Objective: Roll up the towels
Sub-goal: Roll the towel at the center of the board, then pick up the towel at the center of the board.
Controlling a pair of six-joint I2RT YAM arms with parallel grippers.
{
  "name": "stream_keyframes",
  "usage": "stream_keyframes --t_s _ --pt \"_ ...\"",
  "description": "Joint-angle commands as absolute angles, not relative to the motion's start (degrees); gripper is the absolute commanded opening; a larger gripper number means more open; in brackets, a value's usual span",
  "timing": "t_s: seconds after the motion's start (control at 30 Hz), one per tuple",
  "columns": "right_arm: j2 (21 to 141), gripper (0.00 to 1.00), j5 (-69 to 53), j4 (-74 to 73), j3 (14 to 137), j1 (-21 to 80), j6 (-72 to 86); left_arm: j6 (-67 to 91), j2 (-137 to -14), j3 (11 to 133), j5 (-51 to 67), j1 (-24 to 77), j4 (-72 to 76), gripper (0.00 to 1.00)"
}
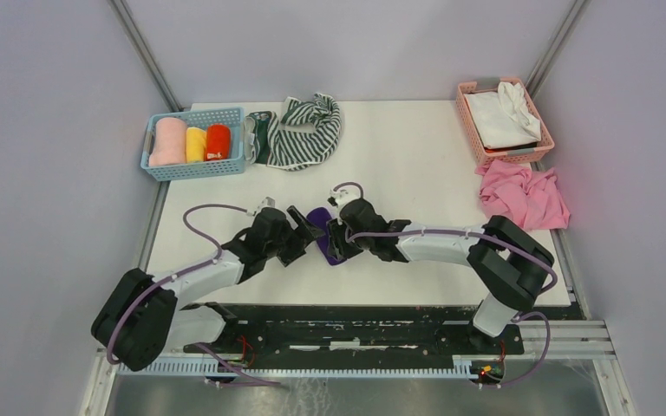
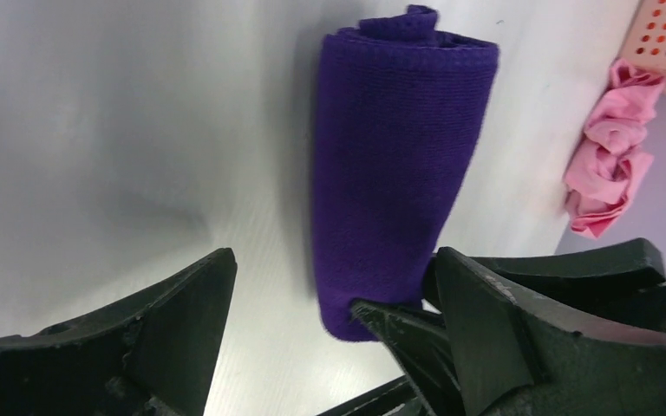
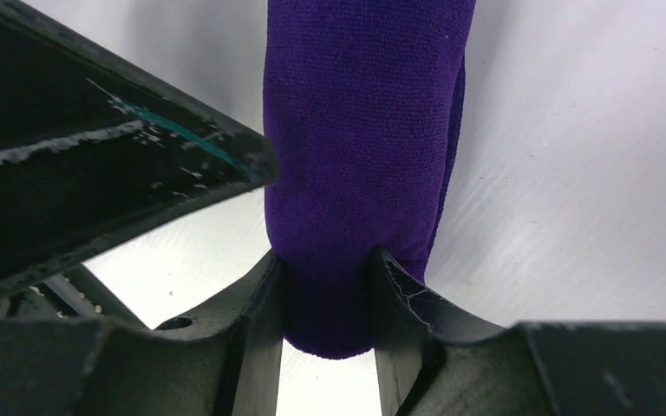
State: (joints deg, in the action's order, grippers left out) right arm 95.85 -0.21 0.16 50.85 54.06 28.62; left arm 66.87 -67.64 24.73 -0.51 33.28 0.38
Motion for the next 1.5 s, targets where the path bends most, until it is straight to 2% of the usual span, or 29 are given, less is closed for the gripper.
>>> stream_keyframes --t_s 0.0,0.3,0.53,0.7,0.87,0.93,0.97,1.17,1.27,1.47 --pt "98.4 0.44 -4.6 0.2 48.1 53.2 33.8 72.0 -71.4 23.4 3.8 33.7 15.8 0.92" --pt "99.1 0.44 -5.8 2.9 47.7 52.4 38.8 75.5 -79.8 21.2 2.5 36.2 25.8 0.88" --pt "99.6 0.46 -6.0 5.3 48.3 51.3 40.8 76.1 -85.0 23.0 1.2 39.4 26.6 0.77" --pt "99.9 0.47 -6.7 5.7 50.2 50.8 38.1 77.1 -88.9 23.6 -0.1 40.2 25.9 0.61" --pt "95.2 0.57 -6.5 3.2 50.6 50.4 34.0 72.7 -88.1 27.5 -3.2 39.6 19.2 0.48" --pt "91.6 0.61 -5.8 0.9 50.7 50.0 32.0 70.0 -86.5 29.1 -4.9 38.5 15.8 0.36" --pt "89.9 0.62 -5.5 -0.2 50.6 49.8 30.6 68.7 -85.7 30.2 -5.9 37.8 13.2 0.34" --pt "81.4 0.68 -2.1 -5.5 48.6 49.2 22.2 56.3 -82.6 38.8 -4.6 30.5 3.7 0.34" --pt "77.6 0.76 0.2 -7.3 46.8 48.9 19.4 50.2 -80.7 42.7 -0.4 23.4 1.5 0.34" --pt "77.0 0.85 4.8 -11.0 45.2 47.9 14.3 39.9 -80.7 55.4 3.1 11.5 -7.2 0.34"
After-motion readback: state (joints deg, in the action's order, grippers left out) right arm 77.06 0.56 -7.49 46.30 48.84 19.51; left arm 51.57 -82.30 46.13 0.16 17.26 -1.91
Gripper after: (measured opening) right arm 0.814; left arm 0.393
